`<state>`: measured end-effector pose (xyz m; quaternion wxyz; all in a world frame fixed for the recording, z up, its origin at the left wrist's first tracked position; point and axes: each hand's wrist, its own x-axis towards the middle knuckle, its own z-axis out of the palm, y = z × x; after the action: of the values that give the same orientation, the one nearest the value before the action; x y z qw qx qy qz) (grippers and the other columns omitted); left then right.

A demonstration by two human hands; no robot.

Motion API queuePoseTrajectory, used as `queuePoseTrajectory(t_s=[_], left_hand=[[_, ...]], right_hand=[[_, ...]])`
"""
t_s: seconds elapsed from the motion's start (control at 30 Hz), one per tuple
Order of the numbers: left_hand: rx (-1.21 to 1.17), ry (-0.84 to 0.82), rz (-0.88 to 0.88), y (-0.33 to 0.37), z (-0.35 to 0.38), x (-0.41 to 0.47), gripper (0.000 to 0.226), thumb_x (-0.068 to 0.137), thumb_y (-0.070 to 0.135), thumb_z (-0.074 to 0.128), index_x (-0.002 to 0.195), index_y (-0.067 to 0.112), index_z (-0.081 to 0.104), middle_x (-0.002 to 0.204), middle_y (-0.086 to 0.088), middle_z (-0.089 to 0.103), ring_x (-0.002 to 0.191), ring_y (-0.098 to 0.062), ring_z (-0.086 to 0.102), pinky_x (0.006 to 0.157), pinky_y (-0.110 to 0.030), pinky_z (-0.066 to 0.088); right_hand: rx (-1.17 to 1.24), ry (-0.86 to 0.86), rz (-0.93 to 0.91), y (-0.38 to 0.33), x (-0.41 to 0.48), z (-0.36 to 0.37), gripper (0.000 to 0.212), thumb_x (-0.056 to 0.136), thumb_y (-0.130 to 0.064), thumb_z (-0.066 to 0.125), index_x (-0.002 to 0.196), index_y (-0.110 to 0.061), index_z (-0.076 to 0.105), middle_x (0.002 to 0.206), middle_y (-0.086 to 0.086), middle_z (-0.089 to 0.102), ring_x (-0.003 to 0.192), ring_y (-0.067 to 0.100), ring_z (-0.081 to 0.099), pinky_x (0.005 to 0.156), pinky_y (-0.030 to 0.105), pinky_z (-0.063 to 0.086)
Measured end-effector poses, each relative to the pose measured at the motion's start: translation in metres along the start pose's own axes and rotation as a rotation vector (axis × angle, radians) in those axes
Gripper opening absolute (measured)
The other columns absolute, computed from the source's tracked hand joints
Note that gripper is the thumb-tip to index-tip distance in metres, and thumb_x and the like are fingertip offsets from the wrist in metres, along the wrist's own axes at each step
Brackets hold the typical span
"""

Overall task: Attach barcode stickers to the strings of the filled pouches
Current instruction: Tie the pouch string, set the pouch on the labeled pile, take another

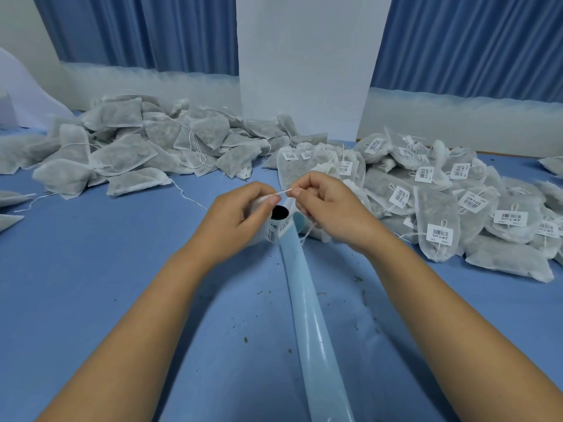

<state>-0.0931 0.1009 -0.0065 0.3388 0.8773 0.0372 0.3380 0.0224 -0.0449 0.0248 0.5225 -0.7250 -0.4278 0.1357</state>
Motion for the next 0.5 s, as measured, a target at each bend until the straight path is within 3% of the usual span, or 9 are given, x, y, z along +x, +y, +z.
queuePoseTrajectory(t_s=[0.07, 0.17, 0.23, 0.3, 0.4, 0.5], left_hand=[[0.083, -0.031, 0.022, -0.004, -0.006, 0.001, 0.009, 0.098, 0.024, 0.059, 0.091, 0.025, 0.066, 0.077, 0.012, 0.062, 0.071, -0.002, 0.053, 0.065, -0.014, 0.038], [0.072, -0.085, -0.073, -0.004, -0.016, 0.001, 0.021, 0.095, 0.015, 0.064, 0.078, 0.028, 0.065, 0.077, 0.009, 0.061, 0.071, -0.004, 0.053, 0.066, -0.017, 0.04], [-0.094, -0.155, -0.204, 0.004, -0.019, 0.001, 0.023, 0.09, 0.02, 0.066, 0.069, 0.029, 0.069, 0.075, 0.0, 0.063, 0.07, -0.012, 0.053, 0.065, -0.022, 0.042], [-0.313, -0.238, -0.251, 0.015, -0.018, 0.0, 0.022, 0.085, 0.022, 0.061, 0.066, 0.027, 0.071, 0.071, 0.002, 0.067, 0.068, -0.009, 0.057, 0.067, -0.015, 0.045], [-0.603, -0.21, -0.238, 0.023, -0.013, -0.001, 0.021, 0.086, 0.014, 0.061, 0.079, 0.023, 0.079, 0.083, 0.0, 0.076, 0.083, -0.006, 0.069, 0.075, -0.011, 0.048], [-0.722, -0.072, -0.299, 0.022, -0.01, 0.001, 0.024, 0.093, 0.011, 0.062, 0.093, 0.025, 0.081, 0.105, 0.001, 0.077, 0.091, -0.003, 0.069, 0.077, -0.014, 0.05]], right_hand=[[-0.119, 0.003, -0.038, 0.0, 0.0, -0.007, 0.013, 0.098, -0.017, 0.056, 0.086, -0.019, 0.061, 0.051, -0.013, 0.045, 0.05, 0.008, 0.038, 0.052, 0.021, 0.033], [-0.265, 0.028, -0.111, 0.002, 0.001, -0.016, 0.008, 0.092, -0.022, 0.066, 0.086, -0.021, 0.071, 0.048, -0.014, 0.042, 0.049, 0.004, 0.038, 0.054, 0.018, 0.033], [-0.218, 0.084, -0.162, 0.005, 0.002, -0.021, 0.006, 0.089, -0.022, 0.07, 0.086, -0.02, 0.075, 0.048, -0.013, 0.038, 0.05, 0.005, 0.035, 0.054, 0.018, 0.032], [-0.176, 0.154, -0.211, 0.009, 0.003, -0.022, 0.005, 0.087, -0.023, 0.073, 0.084, -0.024, 0.076, 0.051, -0.011, 0.039, 0.051, 0.004, 0.034, 0.054, 0.017, 0.031], [-0.2, 0.196, -0.243, 0.016, 0.002, -0.014, 0.005, 0.088, -0.025, 0.073, 0.086, -0.026, 0.077, 0.06, 0.002, 0.06, 0.055, 0.005, 0.044, 0.057, 0.018, 0.037], [-0.359, 0.112, -0.292, 0.016, -0.002, -0.004, 0.012, 0.092, -0.026, 0.067, 0.094, -0.022, 0.078, 0.073, -0.002, 0.068, 0.065, 0.01, 0.055, 0.064, 0.031, 0.046]])
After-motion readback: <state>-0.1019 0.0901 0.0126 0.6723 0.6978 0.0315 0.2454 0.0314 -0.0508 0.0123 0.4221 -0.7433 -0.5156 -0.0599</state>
